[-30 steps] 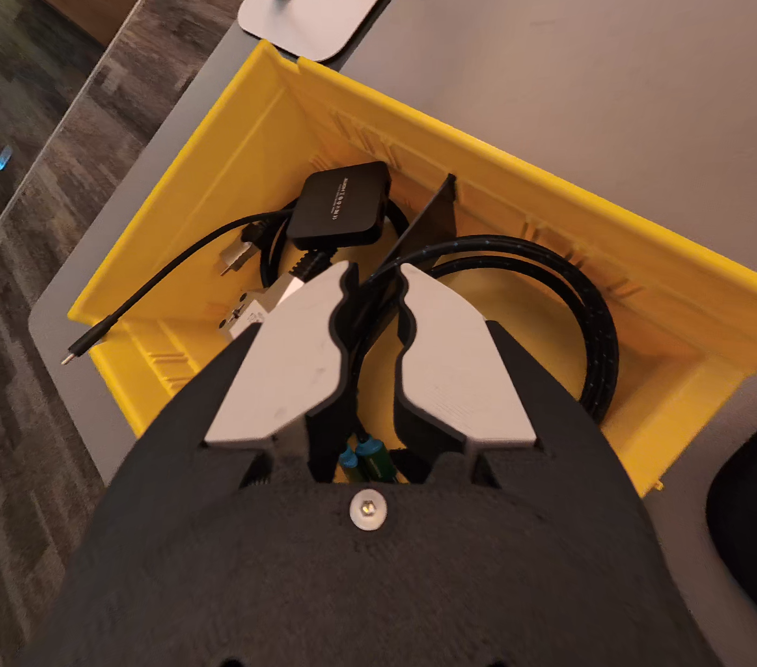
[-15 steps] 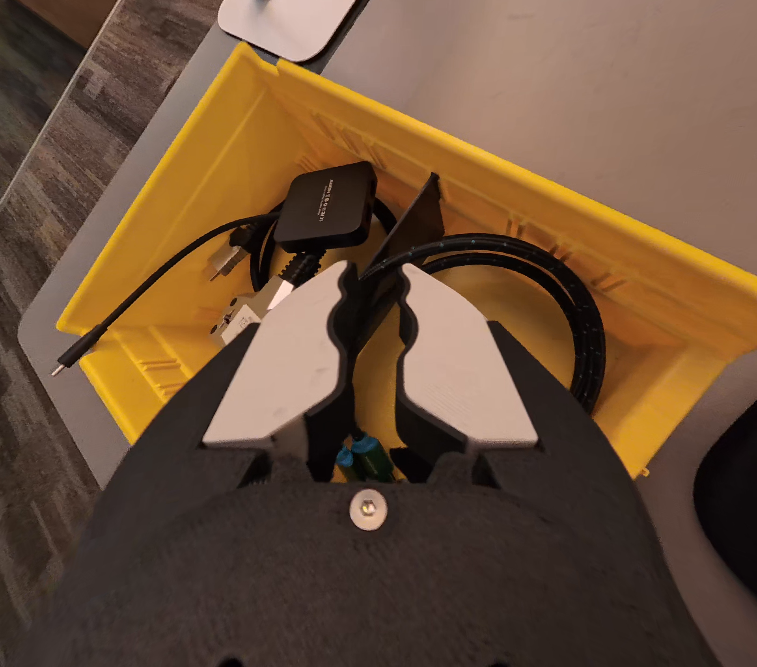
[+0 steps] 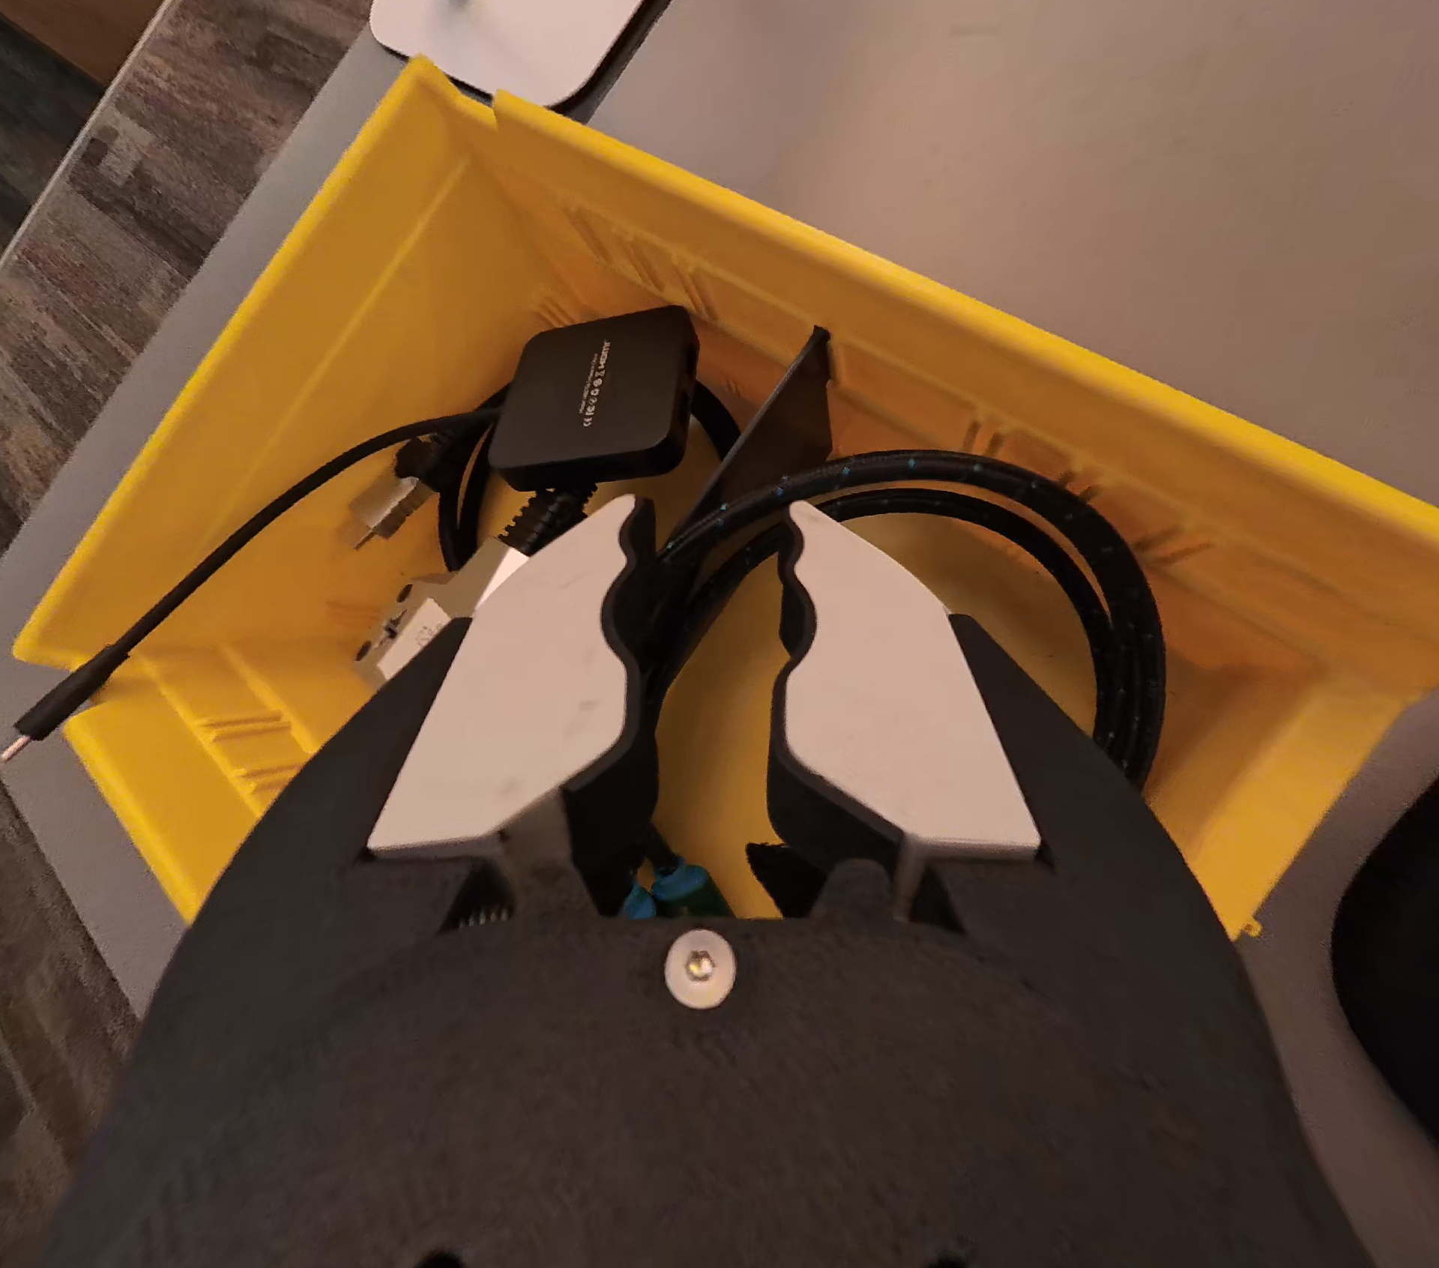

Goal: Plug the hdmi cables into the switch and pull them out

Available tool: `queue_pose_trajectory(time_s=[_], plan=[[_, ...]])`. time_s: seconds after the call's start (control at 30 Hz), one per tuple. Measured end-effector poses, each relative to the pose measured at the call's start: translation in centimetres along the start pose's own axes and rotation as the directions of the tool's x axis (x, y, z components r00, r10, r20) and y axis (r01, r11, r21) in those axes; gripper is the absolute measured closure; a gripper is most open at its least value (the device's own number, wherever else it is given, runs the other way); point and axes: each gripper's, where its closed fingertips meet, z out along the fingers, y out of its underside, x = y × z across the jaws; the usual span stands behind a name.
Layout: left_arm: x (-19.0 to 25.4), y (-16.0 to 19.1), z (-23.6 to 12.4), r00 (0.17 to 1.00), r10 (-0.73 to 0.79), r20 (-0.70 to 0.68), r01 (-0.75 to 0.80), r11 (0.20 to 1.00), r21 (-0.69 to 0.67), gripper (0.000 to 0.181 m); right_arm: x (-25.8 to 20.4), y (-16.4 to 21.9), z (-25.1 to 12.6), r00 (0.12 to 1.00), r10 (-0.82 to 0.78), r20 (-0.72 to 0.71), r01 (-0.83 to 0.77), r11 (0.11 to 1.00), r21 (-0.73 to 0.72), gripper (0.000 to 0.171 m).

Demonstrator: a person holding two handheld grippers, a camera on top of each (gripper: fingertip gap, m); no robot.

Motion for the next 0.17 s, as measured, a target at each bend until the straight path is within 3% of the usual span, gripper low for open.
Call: queue_pose_trajectory(time_s=[0.03, 0.1, 0.17], plan=[[0.0, -0.2, -0.2, 1.0, 0.005, 0.0, -0.005, 1.0, 0.013, 0.153, -0.3, -0.6, 0.2, 0.991, -0.089, -0.102, 0.087, 0.996, -0.025, 0.142], [-0.1, -0.3, -0.7, 1.0, 0.006, 0.0, -0.006, 0.999, 0.035, 0.154, -2.0, -2.1, 0.3, 0.94, -0.246, -0.235, 0.239, 0.969, -0.058, 0.142], [-0.2, -0.2, -0.8, 1.0, 0.0, 0.002, 0.0, 1.0, 0.03, 0.155, -5.0, -3.4, 0.4, 0.887, -0.367, -0.279, 0.359, 0.93, -0.082, 0.142]])
